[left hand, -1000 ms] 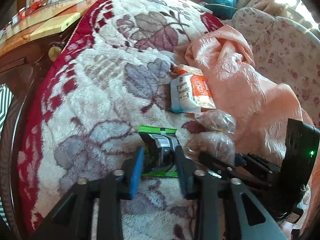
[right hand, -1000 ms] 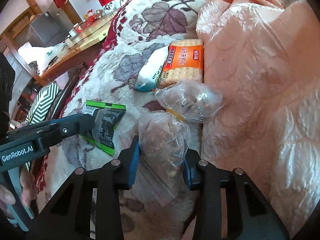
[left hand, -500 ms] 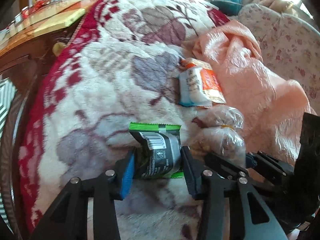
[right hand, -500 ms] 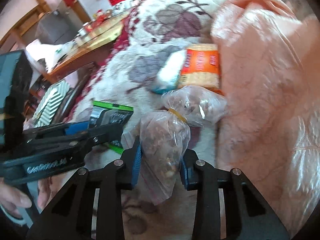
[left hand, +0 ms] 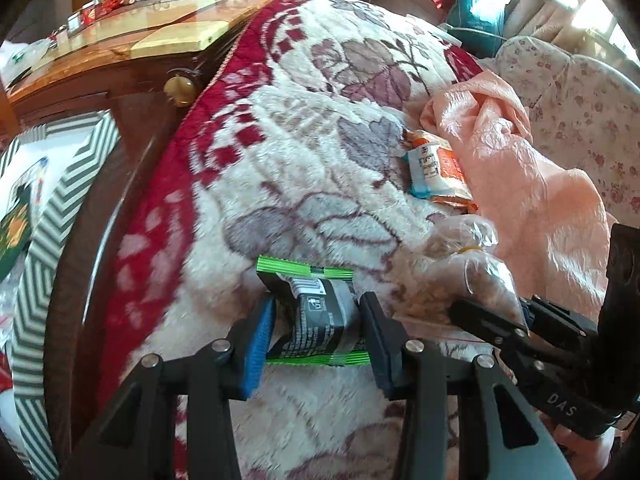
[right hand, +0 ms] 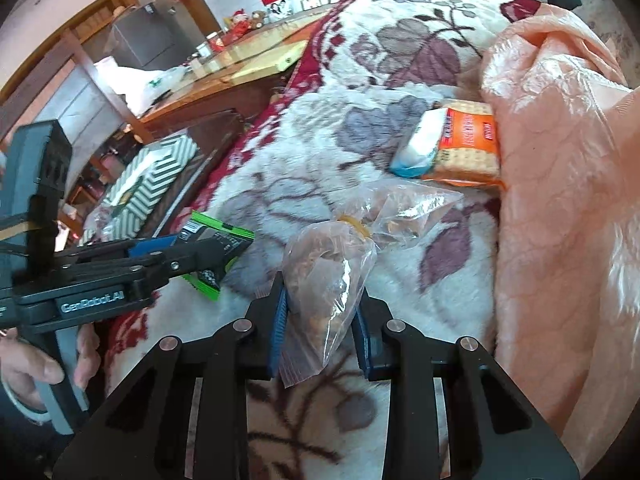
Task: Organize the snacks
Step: 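Carry the black-green packet and nut bags over the white tray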
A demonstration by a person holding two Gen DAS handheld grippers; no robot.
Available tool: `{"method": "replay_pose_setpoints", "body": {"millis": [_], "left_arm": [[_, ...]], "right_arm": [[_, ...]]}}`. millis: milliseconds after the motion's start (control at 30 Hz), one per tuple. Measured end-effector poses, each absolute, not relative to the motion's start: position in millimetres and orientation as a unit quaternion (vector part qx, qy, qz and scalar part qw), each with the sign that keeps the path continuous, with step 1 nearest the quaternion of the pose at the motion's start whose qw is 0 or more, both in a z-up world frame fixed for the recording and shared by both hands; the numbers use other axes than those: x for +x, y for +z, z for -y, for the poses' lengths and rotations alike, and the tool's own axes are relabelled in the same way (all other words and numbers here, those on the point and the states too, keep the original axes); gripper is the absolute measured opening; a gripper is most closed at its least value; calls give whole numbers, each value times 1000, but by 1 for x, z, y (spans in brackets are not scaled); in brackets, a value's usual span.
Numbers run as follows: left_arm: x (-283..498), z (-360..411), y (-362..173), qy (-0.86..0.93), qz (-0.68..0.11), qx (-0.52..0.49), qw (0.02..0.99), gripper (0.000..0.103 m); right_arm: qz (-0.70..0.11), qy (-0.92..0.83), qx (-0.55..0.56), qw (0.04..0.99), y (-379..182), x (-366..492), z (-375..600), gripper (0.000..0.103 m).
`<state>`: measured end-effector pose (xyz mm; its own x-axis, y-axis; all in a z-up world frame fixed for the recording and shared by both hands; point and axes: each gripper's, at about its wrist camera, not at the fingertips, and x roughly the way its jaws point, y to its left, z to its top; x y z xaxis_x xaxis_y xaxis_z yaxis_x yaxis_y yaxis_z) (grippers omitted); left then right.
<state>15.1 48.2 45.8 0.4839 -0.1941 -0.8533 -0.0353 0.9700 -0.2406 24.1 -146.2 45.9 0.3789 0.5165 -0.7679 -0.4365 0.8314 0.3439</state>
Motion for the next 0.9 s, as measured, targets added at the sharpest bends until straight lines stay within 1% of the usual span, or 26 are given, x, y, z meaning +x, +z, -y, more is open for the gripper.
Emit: {"method": "replay_pose_setpoints", "body": {"millis": [567,900], "left_arm": [[-27,-104,76,10,-467,-126,875,46],[-46,-138,84,48,-450,-132,882,46]], "right_arm": [[-459,338,30,821,77,-2,102,28],[-448,365,11,816,91,-10,66,28]]}}
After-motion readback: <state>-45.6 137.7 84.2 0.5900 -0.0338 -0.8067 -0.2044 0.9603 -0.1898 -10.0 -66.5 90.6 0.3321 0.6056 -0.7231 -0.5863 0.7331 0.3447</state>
